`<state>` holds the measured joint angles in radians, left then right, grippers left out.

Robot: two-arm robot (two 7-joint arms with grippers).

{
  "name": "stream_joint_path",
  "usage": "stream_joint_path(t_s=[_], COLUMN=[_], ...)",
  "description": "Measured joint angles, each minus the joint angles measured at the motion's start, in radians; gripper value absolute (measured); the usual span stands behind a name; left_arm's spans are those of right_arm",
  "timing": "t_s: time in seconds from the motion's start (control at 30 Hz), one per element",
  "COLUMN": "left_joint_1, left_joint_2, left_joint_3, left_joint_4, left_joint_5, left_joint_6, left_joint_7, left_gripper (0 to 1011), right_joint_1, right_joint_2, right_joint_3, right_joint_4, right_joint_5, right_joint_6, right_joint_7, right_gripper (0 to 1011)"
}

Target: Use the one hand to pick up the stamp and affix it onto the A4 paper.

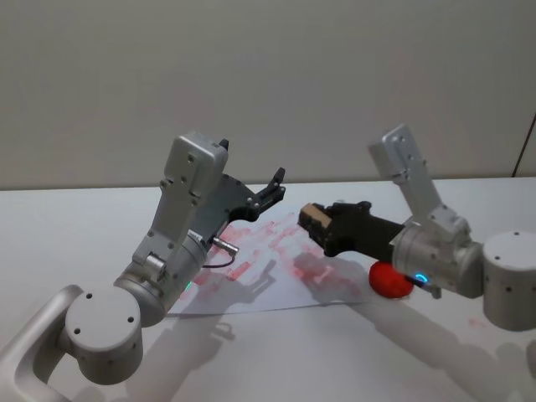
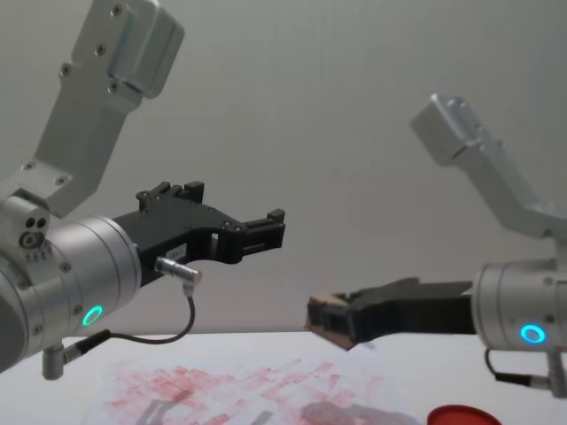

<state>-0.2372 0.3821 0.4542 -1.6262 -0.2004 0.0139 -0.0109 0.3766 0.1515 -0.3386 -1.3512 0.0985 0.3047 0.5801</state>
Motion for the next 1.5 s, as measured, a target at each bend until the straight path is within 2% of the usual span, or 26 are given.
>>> stream_joint_path(t_s=[0.37, 0.8, 1.23, 1.5], left_joint_1=[0.000, 0.000, 0.000, 0.000], left_joint_2=[0.000, 0.000, 0.000, 0.000], left_joint_3=[0.000, 0.000, 0.000, 0.000], left_joint_4=[0.000, 0.000, 0.000, 0.000], left_joint_5=[0.000, 0.000, 0.000, 0.000], left_joint_6=[0.000, 0.000, 0.000, 0.000], left_joint_7=[0.000, 0.000, 0.000, 0.000], left_gripper=[1001, 1001, 1001, 1001], right_joint_1=[0.044, 0.057, 0.059, 0.055], right_joint_2=[-0.026, -0.036, -0.037, -0.036], right_joint_3=[-0.030, -0.056, -0.065, -0.068], right_joint_4=[0.097, 0.158, 0.174, 0.176], right_joint_5=[-0.049, -0.085, -0.091, -0.088], right_joint_6=[0.073, 0.113, 0.120, 0.088], right_joint_7=[0.057, 0.081, 0.081, 0.068], right_gripper=[219, 219, 219, 219])
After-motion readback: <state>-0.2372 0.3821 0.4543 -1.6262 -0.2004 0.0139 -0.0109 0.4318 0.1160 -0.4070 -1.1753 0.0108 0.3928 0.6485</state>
